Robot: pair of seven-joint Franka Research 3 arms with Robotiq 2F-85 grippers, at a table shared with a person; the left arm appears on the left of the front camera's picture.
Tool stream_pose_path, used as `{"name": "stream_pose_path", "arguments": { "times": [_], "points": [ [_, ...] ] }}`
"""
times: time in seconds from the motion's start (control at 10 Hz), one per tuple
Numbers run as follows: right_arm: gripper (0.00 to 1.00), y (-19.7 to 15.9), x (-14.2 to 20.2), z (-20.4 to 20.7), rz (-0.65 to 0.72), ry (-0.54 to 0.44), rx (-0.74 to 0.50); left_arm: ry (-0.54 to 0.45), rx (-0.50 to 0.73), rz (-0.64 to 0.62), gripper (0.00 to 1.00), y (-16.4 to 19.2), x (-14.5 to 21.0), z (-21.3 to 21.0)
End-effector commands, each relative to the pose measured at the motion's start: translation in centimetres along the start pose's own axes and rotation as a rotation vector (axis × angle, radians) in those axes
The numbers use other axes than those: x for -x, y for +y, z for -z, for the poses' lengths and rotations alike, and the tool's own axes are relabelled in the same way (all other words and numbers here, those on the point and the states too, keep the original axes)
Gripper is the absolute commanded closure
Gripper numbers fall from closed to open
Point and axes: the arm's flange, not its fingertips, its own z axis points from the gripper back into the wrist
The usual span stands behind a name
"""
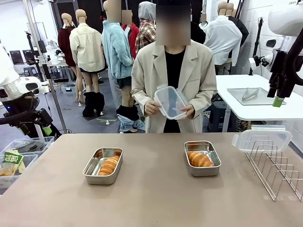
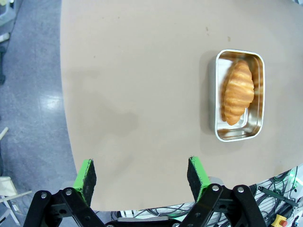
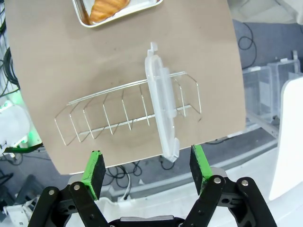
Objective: Place the bread in airtight containers.
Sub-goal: Pick up one Airtight Container lid and hand it to the human.
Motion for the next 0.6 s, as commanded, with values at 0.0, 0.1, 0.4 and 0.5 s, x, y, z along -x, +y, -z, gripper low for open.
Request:
{"name": "stream_pose_path", "arguments": {
  "times": [0.0,0.1,0.4,0.5],
  "points": [
    [0.11,0.12,0.16,0.01,-0.003,0.011,0.001,-0.002,0.003,-0.002,0.00,0.15,-0.01,-0.07],
    [0.11,0.12,0.16,0.01,-0.003,0.011,0.001,-0.002,0.003,-0.002,0.00,0.15,-0.01,-0.07],
    [0.11,0.12,0.16,0.01,-0.003,0.011,0.001,-0.002,0.003,-0.002,0.00,0.15,-0.01,-0.07],
    [0.11,0.12,0.16,0.01,-0.003,0.011,0.001,-0.002,0.003,-0.002,0.00,0.15,-0.01,-0.07]
  ]
}}
